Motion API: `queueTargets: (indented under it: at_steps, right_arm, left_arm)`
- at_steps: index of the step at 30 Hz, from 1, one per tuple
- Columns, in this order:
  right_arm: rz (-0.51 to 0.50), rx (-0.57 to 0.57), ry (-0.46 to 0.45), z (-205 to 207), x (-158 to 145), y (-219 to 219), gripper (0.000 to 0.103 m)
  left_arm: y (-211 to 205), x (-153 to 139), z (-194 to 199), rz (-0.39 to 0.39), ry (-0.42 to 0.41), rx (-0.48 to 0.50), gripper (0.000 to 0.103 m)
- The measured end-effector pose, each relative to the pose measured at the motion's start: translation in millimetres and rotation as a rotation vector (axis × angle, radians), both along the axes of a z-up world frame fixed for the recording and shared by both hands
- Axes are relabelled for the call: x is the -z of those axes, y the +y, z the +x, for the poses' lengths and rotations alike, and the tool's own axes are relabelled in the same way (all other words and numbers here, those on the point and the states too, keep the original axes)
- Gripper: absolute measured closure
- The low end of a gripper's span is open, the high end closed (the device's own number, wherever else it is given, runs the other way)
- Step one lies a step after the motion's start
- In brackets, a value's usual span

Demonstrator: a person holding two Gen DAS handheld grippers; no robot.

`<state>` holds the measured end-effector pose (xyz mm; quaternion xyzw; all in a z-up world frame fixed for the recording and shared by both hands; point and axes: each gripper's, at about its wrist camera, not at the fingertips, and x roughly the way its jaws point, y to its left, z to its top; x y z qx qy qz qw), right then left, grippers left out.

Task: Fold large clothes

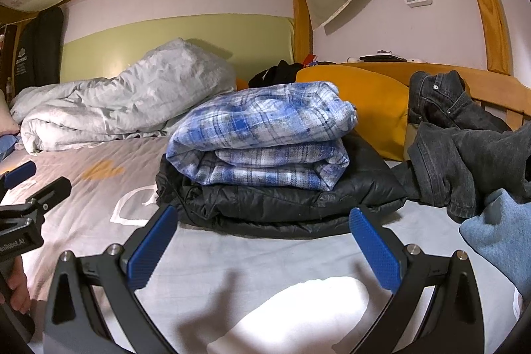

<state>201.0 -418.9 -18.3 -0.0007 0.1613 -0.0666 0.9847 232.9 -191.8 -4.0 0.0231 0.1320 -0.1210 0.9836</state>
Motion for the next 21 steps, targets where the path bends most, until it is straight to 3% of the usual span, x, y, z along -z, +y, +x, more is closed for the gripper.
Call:
queueTargets:
  at_steps: [21]
  right_arm:
    - [-0.003, 0.003, 0.004, -0.1, 0.3, 0.5, 0.0]
  left_arm:
    - [-1.0, -0.9, -1.1, 0.003, -0.004, 0.003, 0.0]
